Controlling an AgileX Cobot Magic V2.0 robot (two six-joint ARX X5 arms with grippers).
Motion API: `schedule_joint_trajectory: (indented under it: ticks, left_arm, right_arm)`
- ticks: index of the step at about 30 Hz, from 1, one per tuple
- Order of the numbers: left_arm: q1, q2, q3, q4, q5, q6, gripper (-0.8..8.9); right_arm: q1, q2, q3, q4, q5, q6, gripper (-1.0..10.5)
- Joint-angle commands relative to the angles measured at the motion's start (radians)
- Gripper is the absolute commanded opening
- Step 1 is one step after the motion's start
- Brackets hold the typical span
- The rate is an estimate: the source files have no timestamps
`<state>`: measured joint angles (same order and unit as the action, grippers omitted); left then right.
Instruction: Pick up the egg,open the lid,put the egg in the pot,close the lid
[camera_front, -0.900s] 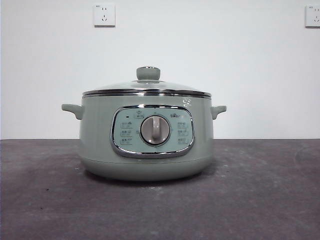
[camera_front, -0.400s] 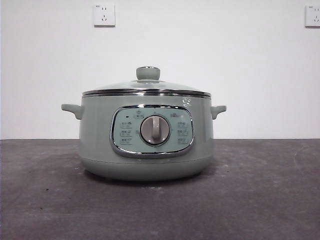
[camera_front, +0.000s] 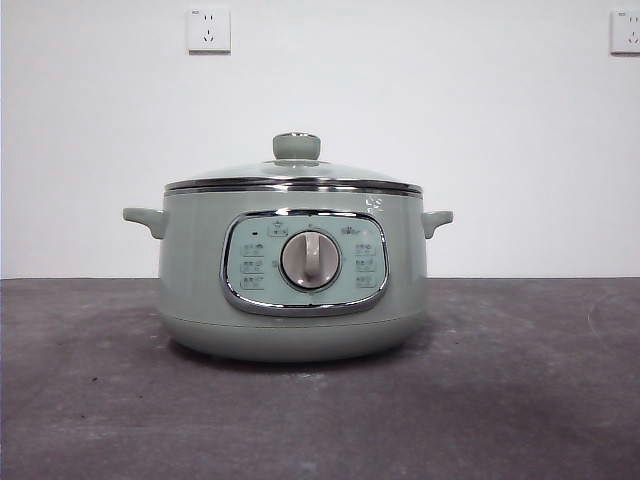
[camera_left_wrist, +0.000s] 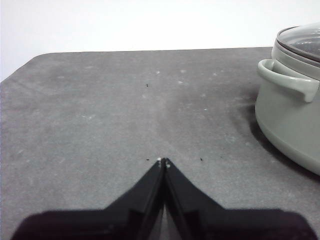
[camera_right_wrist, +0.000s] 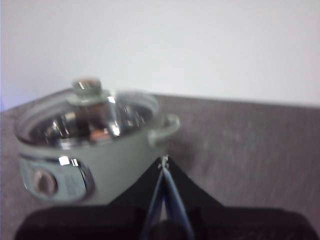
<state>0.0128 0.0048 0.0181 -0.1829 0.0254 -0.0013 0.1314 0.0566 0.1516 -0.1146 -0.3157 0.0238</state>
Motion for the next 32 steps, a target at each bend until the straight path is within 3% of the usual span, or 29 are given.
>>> schedule_joint_trajectory:
  ticks: [1, 13, 17, 32]
  left_arm:
    - [0.003, -0.003, -0.015, 0.002, 0.002, -0.006, -0.03]
    - [0.003, -0.003, -0.015, 0.002, 0.002, -0.006, -0.03]
    - [0.003, -0.003, -0.015, 0.002, 0.002, -0.006, -0.03]
    - [0.003, -0.003, -0.015, 0.002, 0.002, -0.006, -0.03]
  right_arm:
    - [0.001, -0.033, -0.07, 0.017, 0.004, 0.05, 0.0]
    - [0.001, -0.056, -0.146, -0.05, 0.01, 0.051, 0.0]
    - [0.001, -0.056, -0.146, -0.044, 0.008, 0.109, 0.0]
    - [0.001, -0.056, -0.146, -0.044, 0.008, 0.109, 0.0]
